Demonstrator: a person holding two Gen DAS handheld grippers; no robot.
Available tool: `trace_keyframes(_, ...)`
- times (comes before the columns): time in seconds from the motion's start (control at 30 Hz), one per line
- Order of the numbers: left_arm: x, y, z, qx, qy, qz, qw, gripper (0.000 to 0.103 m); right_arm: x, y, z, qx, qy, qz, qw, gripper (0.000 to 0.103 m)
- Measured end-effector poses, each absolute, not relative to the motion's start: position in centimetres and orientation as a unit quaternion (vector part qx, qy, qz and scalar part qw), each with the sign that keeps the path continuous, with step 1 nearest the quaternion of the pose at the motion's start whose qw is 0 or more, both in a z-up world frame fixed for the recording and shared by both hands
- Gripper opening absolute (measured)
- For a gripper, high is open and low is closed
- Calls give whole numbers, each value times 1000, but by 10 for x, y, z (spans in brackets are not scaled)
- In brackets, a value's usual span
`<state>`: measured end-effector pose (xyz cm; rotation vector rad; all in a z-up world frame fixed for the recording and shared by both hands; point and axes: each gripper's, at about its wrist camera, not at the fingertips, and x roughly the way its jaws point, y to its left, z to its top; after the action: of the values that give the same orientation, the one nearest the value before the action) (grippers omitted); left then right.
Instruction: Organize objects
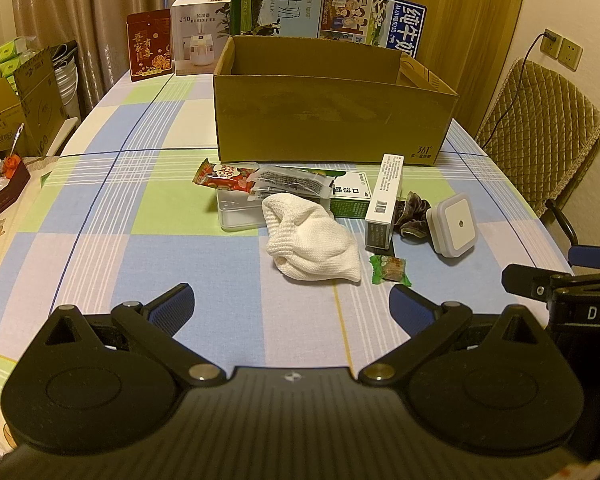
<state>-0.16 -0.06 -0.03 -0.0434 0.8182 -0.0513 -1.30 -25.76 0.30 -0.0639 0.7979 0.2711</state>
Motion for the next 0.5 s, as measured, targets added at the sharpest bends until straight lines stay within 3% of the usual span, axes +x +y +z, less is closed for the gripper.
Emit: trace_keyframes(0.5,-1,-2,-1,-21,401,-26,916,102,-13,-258,3,-30,388,133,912,101)
